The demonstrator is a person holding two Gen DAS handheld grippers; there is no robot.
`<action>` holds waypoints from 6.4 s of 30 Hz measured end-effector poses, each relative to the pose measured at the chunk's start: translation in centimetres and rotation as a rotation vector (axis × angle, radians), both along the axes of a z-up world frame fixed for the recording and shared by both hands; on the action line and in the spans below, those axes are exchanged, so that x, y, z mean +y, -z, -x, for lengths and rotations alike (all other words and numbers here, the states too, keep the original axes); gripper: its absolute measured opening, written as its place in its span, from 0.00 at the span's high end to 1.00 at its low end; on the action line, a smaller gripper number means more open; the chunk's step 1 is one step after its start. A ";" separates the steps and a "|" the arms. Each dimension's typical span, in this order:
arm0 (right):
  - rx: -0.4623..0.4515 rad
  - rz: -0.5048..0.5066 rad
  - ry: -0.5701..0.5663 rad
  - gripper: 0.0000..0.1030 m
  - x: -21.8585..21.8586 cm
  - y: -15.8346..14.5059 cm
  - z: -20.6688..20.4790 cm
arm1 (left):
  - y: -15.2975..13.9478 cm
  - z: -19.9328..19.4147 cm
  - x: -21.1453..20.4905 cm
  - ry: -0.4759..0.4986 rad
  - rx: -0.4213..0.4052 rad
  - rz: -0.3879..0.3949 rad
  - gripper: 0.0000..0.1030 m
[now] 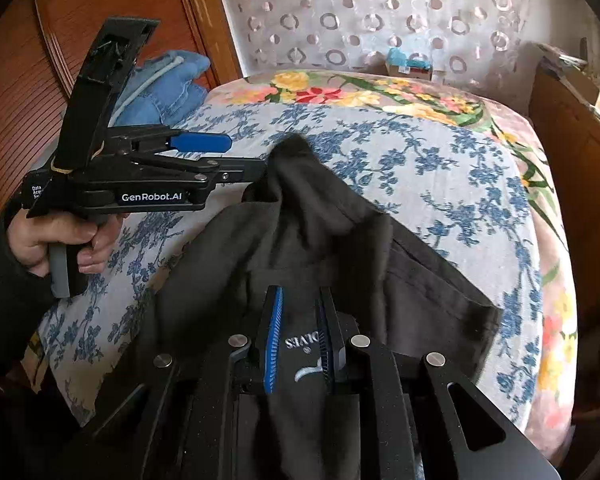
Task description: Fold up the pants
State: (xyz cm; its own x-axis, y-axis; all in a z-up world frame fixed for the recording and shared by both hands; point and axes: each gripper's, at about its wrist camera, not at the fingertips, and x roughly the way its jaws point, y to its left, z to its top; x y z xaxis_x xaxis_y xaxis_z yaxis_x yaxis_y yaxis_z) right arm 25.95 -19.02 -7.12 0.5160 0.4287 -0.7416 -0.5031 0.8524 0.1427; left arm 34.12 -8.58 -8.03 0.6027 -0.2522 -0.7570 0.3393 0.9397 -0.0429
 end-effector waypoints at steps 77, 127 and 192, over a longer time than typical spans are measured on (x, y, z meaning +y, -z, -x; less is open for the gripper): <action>-0.025 -0.024 0.330 0.72 -8.8 1.6 -0.8 | 0.3 0.3 -3.5 0.080 0.001 0.058 0.45; -0.084 -0.055 0.331 0.64 -4.9 0.9 12.3 | -0.6 15.6 -0.4 0.100 -0.051 0.084 0.39; -0.108 -0.046 0.387 0.63 -3.3 3.9 20.1 | 2.4 23.3 -3.7 0.162 -0.029 0.037 0.63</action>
State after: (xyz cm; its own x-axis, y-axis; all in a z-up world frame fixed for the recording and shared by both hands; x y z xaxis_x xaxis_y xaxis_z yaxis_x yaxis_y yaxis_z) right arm 5.88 -22.31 -11.03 0.7200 0.2187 -0.6586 -0.1600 0.9758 0.1491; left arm 10.82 -12.33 -10.40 0.5737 -0.3756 -0.7279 0.4878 0.8705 -0.0647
